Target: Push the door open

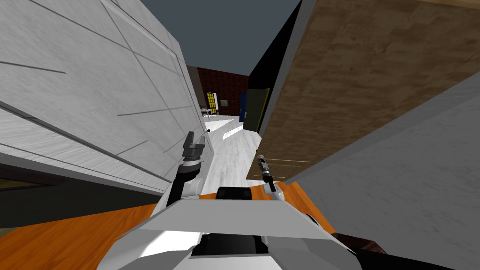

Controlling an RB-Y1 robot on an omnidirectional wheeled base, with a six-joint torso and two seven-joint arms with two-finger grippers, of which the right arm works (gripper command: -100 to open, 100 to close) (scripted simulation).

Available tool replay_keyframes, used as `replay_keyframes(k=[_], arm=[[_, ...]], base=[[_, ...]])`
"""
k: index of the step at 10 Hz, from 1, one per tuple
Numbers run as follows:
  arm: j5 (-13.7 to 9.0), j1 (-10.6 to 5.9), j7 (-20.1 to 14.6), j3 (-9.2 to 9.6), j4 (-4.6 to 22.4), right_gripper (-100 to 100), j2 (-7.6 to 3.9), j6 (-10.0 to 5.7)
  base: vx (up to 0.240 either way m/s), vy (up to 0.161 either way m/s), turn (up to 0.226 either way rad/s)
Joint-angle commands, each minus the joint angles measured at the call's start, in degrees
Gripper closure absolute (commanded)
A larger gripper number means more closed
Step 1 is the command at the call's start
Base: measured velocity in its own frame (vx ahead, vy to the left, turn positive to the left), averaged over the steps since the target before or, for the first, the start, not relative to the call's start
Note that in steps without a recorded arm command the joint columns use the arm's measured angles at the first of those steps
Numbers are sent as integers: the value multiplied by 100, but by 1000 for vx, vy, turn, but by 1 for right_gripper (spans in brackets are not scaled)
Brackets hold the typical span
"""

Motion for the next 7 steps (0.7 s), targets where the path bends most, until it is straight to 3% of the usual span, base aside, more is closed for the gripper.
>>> replay_keyframes(k=[1, 7], arm=[[-131, -24, -286, -21, -32, 100, -12, -29], [-378, -3, -943, -20, -80, 100, 12, -43]], base=[[57, -12, 30], [30, -6, 19]])
